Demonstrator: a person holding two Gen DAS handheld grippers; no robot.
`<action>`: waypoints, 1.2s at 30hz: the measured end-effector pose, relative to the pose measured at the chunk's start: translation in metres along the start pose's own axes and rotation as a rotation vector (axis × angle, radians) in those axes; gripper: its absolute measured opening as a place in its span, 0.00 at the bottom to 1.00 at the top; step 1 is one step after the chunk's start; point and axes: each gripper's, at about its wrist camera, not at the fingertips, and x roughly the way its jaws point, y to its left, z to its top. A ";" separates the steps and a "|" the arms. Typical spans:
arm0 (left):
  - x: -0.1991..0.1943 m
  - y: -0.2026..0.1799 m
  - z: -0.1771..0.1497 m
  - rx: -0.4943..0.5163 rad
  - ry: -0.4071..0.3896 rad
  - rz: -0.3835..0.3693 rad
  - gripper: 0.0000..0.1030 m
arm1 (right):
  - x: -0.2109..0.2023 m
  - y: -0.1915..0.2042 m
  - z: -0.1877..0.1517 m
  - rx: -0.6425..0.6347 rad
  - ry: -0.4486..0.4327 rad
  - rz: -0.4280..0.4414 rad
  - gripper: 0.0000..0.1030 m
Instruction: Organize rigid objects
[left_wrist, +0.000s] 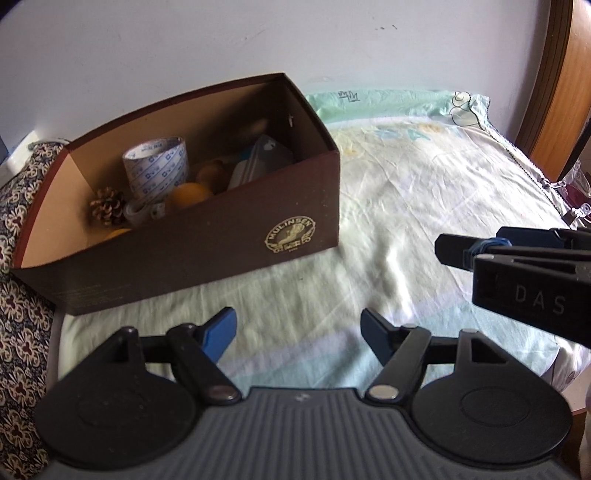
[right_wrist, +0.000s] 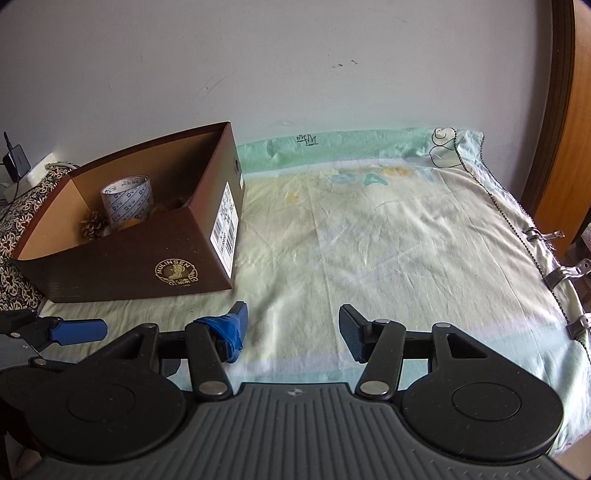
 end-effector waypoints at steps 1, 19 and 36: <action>-0.004 0.004 0.003 -0.008 -0.014 0.008 0.71 | 0.000 0.003 0.002 -0.004 -0.006 0.011 0.39; -0.018 0.079 0.056 -0.091 -0.084 0.184 0.72 | 0.002 0.060 0.065 -0.060 -0.103 0.126 0.39; 0.022 0.120 0.068 -0.035 -0.065 0.189 0.73 | 0.049 0.093 0.087 0.006 -0.055 0.158 0.39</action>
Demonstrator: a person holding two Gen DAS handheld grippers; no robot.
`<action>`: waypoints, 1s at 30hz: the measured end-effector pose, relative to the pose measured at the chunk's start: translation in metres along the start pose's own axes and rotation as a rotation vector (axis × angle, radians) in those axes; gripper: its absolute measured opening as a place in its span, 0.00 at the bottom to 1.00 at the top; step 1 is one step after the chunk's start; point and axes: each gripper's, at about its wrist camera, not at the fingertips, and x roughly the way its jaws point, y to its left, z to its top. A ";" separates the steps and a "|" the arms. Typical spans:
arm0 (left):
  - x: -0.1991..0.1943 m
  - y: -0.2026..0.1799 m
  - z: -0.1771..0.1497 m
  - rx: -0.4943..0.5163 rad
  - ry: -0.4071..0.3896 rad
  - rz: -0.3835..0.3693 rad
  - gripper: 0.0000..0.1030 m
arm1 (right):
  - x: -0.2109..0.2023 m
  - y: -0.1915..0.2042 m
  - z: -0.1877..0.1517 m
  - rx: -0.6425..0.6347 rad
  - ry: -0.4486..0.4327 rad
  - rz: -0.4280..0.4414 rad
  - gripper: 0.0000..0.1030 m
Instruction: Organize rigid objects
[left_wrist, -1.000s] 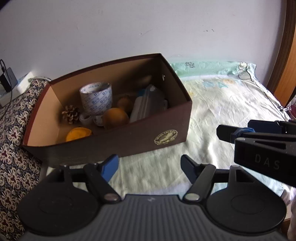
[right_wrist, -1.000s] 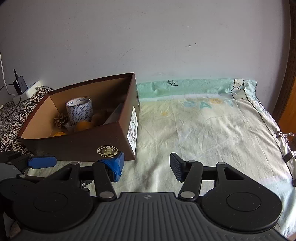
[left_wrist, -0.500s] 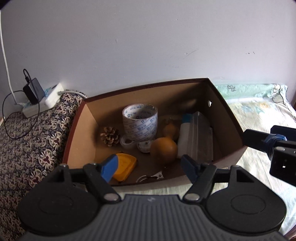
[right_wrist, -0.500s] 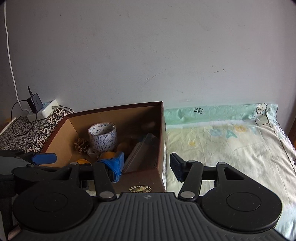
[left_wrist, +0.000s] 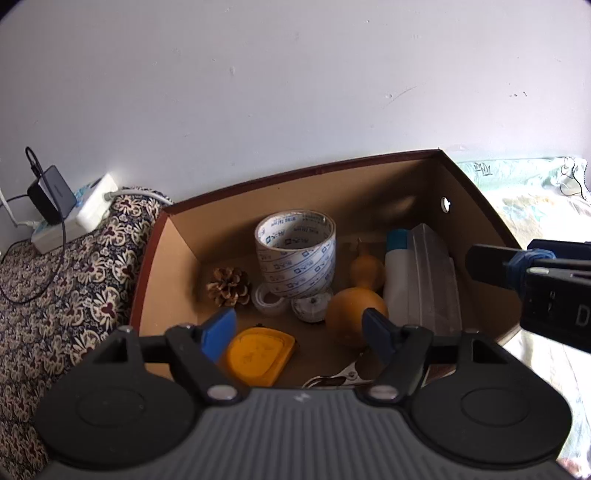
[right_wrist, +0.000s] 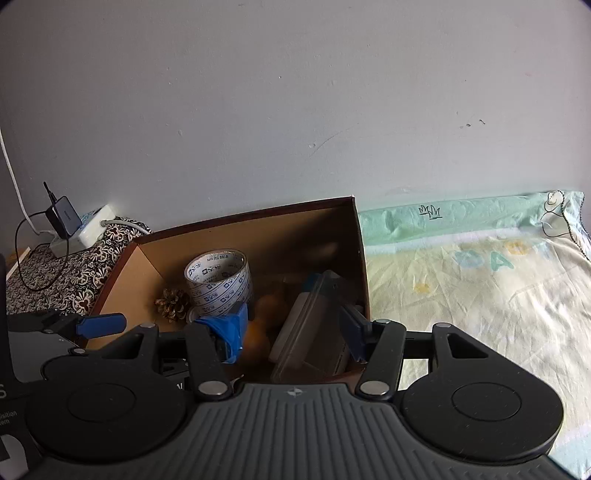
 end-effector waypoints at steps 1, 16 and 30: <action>0.003 0.003 -0.001 -0.002 0.003 0.002 0.73 | 0.003 0.001 0.000 0.000 0.004 -0.002 0.39; 0.051 0.032 -0.005 -0.056 0.078 -0.053 0.73 | 0.052 0.019 -0.006 -0.011 0.055 -0.053 0.39; 0.070 0.034 -0.004 -0.090 0.123 -0.050 0.73 | 0.073 0.018 -0.012 -0.089 0.025 -0.120 0.40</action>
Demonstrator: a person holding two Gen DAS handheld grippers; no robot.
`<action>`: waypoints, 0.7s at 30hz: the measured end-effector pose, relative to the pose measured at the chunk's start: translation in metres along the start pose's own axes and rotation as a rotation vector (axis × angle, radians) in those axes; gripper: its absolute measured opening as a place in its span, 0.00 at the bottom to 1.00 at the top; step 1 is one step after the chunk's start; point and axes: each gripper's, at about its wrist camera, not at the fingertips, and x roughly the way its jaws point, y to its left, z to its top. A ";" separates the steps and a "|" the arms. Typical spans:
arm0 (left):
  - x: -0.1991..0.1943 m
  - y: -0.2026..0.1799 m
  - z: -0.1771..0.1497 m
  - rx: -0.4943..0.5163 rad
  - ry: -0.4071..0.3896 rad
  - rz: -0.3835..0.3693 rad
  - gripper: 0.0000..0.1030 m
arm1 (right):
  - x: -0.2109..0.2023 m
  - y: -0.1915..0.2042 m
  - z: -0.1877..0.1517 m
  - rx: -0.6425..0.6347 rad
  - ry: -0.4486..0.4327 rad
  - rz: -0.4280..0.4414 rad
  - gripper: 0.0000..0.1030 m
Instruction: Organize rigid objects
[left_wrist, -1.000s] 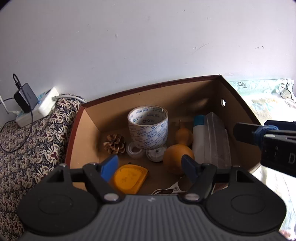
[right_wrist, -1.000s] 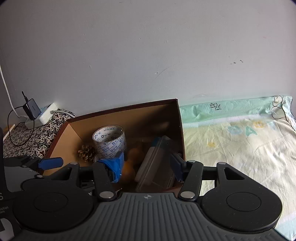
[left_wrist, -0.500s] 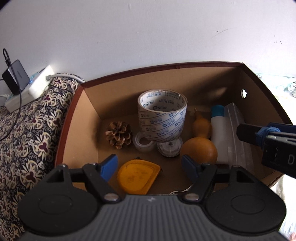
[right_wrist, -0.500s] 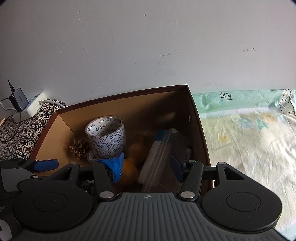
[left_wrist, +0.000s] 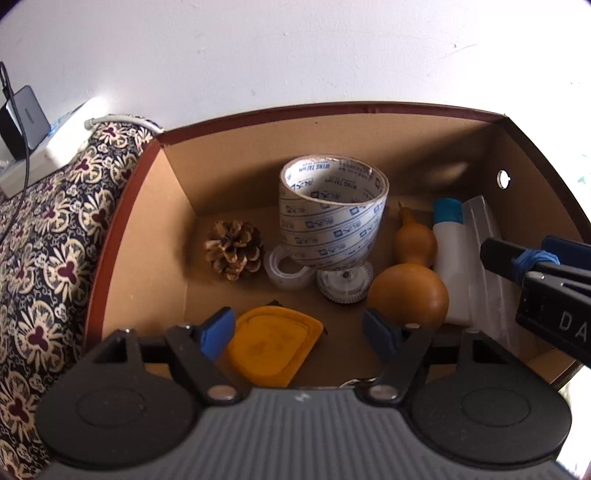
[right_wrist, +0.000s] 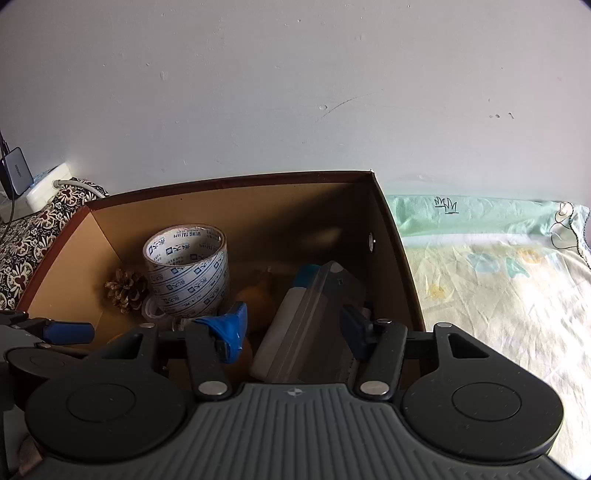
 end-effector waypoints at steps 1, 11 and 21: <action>0.001 0.000 0.000 0.002 0.000 0.003 0.73 | 0.000 -0.001 0.000 0.003 -0.003 0.002 0.40; -0.001 -0.002 0.001 0.009 -0.051 0.046 0.73 | 0.004 -0.001 0.001 0.007 -0.017 0.003 0.43; 0.002 -0.001 0.002 -0.006 -0.045 0.031 0.73 | 0.007 0.002 -0.001 -0.022 -0.030 -0.006 0.44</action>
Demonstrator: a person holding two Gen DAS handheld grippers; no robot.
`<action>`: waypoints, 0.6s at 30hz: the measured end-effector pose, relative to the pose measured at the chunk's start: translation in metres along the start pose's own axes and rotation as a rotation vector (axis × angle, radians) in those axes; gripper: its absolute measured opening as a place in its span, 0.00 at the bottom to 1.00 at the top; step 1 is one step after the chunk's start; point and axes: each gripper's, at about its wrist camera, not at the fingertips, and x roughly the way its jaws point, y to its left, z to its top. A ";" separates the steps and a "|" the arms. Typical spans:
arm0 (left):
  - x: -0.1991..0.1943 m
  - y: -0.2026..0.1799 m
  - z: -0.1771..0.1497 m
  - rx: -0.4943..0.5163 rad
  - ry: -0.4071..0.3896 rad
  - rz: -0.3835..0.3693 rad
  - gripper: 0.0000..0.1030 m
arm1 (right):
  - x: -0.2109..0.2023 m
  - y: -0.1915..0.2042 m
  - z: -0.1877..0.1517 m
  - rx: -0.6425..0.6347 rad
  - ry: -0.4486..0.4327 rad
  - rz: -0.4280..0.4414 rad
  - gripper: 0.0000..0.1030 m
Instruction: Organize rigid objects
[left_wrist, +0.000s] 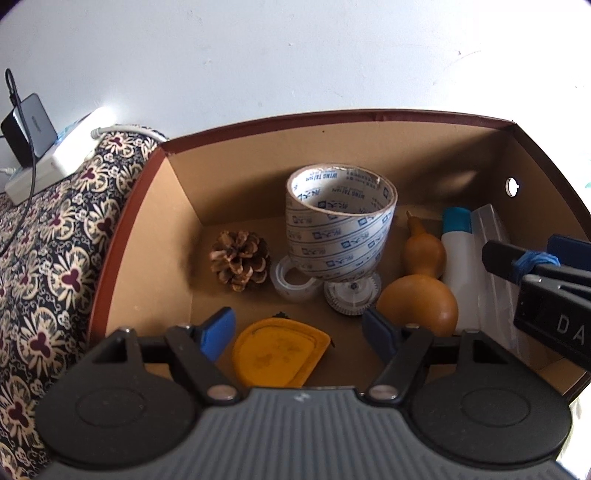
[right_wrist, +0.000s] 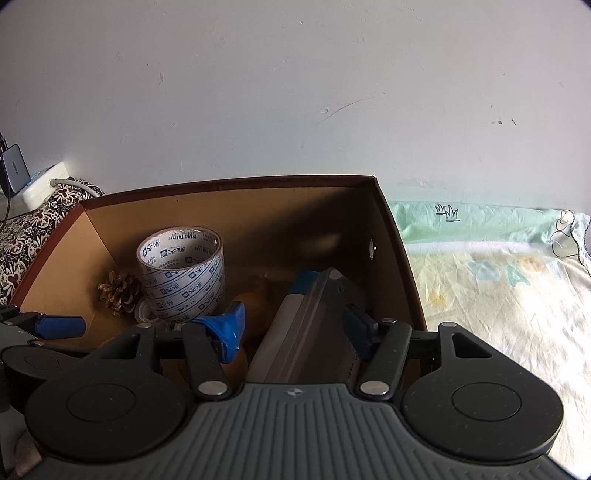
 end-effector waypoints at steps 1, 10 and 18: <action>0.000 0.000 0.000 -0.003 0.000 0.000 0.73 | 0.000 -0.001 0.000 0.005 -0.001 0.004 0.45; 0.000 0.000 -0.001 0.000 -0.005 0.010 0.73 | -0.001 -0.001 -0.001 -0.008 -0.003 0.013 0.46; 0.000 -0.003 -0.002 0.020 -0.018 0.016 0.73 | -0.002 0.000 -0.003 -0.023 -0.011 0.016 0.45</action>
